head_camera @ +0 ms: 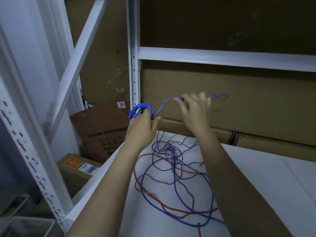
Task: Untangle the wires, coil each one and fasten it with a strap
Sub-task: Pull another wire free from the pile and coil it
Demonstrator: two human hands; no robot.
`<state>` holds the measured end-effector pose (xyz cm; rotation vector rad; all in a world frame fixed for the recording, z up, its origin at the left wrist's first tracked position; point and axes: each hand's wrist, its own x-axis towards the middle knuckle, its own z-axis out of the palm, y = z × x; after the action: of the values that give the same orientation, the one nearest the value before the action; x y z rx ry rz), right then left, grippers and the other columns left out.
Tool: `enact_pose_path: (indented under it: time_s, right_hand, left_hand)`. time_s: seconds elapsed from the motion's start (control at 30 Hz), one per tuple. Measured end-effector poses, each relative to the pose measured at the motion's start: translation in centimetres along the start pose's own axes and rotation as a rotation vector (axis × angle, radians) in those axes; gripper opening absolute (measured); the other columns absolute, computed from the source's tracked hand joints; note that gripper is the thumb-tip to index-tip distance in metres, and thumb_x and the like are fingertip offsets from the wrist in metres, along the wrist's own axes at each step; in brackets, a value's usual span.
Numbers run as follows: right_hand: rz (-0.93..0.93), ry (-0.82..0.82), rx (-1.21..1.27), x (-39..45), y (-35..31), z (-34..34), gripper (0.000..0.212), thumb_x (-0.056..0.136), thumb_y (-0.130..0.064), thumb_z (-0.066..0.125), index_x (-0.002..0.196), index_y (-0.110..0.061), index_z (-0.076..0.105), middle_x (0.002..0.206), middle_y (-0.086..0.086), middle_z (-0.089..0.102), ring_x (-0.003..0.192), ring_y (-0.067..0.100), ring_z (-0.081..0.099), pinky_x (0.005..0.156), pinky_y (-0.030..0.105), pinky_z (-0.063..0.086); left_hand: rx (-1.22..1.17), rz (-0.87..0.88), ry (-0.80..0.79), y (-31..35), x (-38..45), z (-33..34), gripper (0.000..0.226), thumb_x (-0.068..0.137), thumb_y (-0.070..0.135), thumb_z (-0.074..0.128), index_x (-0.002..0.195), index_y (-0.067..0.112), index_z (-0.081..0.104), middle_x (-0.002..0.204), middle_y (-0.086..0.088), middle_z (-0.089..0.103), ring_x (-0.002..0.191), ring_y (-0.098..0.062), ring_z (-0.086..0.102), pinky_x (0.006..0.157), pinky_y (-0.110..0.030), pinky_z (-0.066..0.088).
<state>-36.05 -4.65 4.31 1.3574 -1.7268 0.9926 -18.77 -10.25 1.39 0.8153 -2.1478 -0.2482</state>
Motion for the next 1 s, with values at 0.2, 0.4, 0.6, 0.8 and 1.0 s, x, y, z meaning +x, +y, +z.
enact_pose_path:
  time_s: [0.2,0.4,0.6,0.8,1.0]
  right_hand:
    - [0.077,-0.164,0.020,-3.8,0.7,1.8,0.040,0.094,-0.047,0.050,0.071,-0.015,0.056,0.069,0.005,0.061,0.076,0.031,0.051,0.070,0.037,0.025]
    - [-0.032,-0.475,0.077,-5.8,0.1,2.7,0.036,0.100,-0.043,0.039,0.097,-0.024,0.070,0.083,0.004,0.068,0.085,0.031,0.058,0.072,0.036,0.032]
    - [-0.020,-0.771,0.236,-10.7,-0.9,2.9,0.026,0.103,-0.032,0.031,0.093,-0.020,0.051,0.087,0.011,0.065,0.084,0.033,0.058,0.065,0.034,0.031]
    - [0.081,-0.686,0.287,-12.4,-0.8,2.1,0.030,0.101,-0.039,0.038,0.095,-0.017,0.057,0.080,-0.001,0.062,0.077,0.020,0.058,0.063,0.031,0.038]
    - [0.126,-0.578,0.357,-12.7,-1.5,1.6,0.008,0.097,-0.027,0.050,0.103,-0.024,0.054,0.078,-0.010,0.057,0.069,0.010,0.053,0.060,0.028,0.040]
  left_hand:
    - [-0.131,-0.158,-0.418,0.0,-2.2,0.3,0.047,0.100,0.045,0.039,0.080,0.005,0.053,0.070,-0.009,0.054,0.066,-0.025,0.052,0.062,-0.036,0.040]
    - [-0.740,-0.278,-0.441,0.4,-3.9,-0.3,0.051,0.102,0.035,0.039,0.054,0.022,0.044,0.048,0.006,0.033,0.045,-0.010,0.026,0.048,-0.022,0.024]
    - [-1.192,-0.514,-0.298,-0.5,-4.9,-0.1,0.047,0.103,0.032,0.036,0.061,0.014,0.047,0.048,0.005,0.021,0.045,-0.010,0.016,0.048,-0.024,0.016]
    - [-1.510,-0.719,-0.201,-2.5,-6.1,0.8,0.044,0.102,0.033,0.036,0.064,0.014,0.047,0.043,0.007,0.022,0.036,-0.006,0.017,0.038,-0.018,0.022]
    - [-1.789,-0.731,-0.113,-2.5,-5.9,0.5,0.043,0.102,0.034,0.034,0.068,0.013,0.051,0.043,0.009,0.023,0.042,-0.007,0.010,0.040,-0.017,0.022]
